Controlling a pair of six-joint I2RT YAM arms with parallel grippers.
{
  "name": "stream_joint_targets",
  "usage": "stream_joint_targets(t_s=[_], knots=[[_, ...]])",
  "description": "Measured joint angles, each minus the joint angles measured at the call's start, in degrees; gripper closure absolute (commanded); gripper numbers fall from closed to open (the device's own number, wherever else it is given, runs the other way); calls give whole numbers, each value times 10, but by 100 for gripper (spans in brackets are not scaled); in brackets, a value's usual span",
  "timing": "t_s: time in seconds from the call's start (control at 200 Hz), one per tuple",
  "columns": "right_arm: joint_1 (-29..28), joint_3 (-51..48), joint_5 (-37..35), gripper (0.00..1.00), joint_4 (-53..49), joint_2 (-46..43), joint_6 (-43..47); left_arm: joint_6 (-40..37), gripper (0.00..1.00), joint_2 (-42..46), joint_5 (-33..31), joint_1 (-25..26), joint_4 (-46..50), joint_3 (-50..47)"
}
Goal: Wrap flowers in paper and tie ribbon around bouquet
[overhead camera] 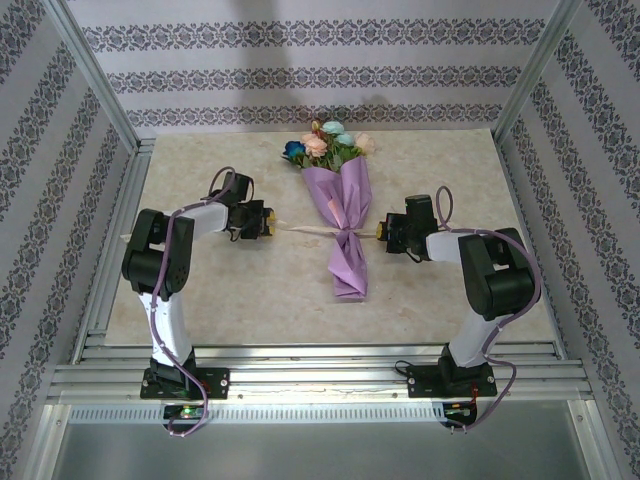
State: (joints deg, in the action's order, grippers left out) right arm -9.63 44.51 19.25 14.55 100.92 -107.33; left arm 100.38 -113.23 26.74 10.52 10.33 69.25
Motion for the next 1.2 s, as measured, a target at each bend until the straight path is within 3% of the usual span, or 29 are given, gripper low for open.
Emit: stream_joint_targets(t_s=[0.065,0.165,0.38,0.599,0.854,1.204], knots=[[0,0,-2,100,-1,0,0,-9,55,-3,-5,0,20,12],[0,0,-2,100,-1,0,0,-25,43,-10,-10,0,52,37],[-6,0,-2,100,-2,0,0,-64,29,-14,-40,1,162,113],[-11,0,-3,100,-2,0,0,-111,34,-73,-88,19,328,299],[-11,0,-3,100,-2,0,5,-117,34,-137,-91,29,411,329],[-11,-1,-3,100,-7,0,13,-99,28,-174,-115,29,428,370]])
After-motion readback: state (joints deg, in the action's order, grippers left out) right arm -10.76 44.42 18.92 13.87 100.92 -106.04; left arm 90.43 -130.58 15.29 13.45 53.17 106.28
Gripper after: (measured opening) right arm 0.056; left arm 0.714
